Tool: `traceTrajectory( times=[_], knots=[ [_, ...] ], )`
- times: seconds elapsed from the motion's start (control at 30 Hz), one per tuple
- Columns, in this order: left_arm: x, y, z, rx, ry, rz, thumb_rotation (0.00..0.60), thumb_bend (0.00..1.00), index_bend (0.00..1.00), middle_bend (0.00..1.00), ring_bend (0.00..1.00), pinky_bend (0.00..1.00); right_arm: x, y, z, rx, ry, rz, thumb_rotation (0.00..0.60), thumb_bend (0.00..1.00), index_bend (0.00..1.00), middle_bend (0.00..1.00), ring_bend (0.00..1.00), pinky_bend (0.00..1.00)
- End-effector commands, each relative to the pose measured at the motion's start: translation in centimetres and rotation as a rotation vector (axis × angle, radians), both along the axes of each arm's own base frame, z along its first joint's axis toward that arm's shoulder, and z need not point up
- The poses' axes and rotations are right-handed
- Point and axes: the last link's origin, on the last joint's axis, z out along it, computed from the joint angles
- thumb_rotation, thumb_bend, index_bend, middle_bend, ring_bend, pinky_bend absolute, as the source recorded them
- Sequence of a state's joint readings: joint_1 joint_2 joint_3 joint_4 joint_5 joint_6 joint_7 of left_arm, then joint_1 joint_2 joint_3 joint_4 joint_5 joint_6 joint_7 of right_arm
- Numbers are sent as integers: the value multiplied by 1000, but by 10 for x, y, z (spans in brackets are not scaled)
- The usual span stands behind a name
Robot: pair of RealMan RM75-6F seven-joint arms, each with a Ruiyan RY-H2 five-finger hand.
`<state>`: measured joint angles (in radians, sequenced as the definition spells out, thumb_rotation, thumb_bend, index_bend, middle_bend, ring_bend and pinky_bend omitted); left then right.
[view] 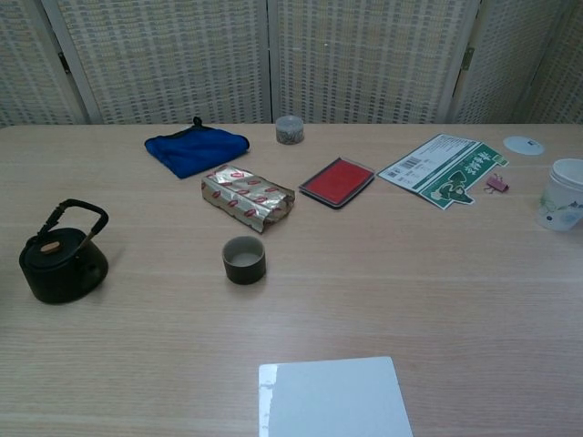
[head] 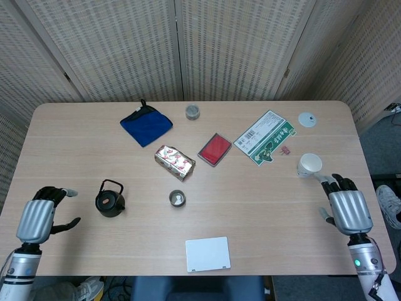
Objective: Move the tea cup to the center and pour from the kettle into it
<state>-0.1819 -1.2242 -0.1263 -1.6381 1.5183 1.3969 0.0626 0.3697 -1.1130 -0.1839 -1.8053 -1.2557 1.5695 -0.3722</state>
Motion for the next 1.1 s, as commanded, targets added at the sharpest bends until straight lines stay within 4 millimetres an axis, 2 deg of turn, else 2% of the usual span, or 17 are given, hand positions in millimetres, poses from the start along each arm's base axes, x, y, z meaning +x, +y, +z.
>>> traceTrajectory(
  times=[0.03, 0.07, 0.2, 0.37, 0.43, 0.7, 1.1],
  knots=[
    [7, 23, -5, -44, -22, -45, 349, 147, 354, 398, 305, 164, -5, 5, 2, -12, -10, -8, 600, 207, 190, 253, 143, 239],
    [9, 28, -6, -55, -22, -55, 288, 146, 351, 397, 304, 153, -6, 6, 2, -12, -12, -12, 600, 207, 191, 253, 143, 239],
    [14, 51, -12, -91, -10, -83, 136, 143, 344, 392, 302, 134, -7, 7, 3, -14, -13, -15, 600, 206, 191, 253, 143, 238],
    [16, 79, -23, -154, -2, -57, 17, 105, 339, 387, 302, 107, -6, 5, 5, -22, -13, -8, 600, 207, 191, 253, 143, 238],
    [16, 89, -28, -179, 16, -42, 1, 89, 339, 386, 301, 92, -6, 4, 6, -24, -11, -5, 600, 207, 191, 253, 143, 238],
    [12, 118, -48, -257, 102, 44, 0, 55, 332, 369, 292, 56, -8, 1, 17, -55, 4, -23, 600, 206, 191, 253, 143, 238],
    [8, 141, -73, -300, 177, 110, 0, 54, 342, 368, 284, 56, -10, -1, 19, -53, 2, -43, 600, 207, 191, 253, 143, 238]
  ],
)
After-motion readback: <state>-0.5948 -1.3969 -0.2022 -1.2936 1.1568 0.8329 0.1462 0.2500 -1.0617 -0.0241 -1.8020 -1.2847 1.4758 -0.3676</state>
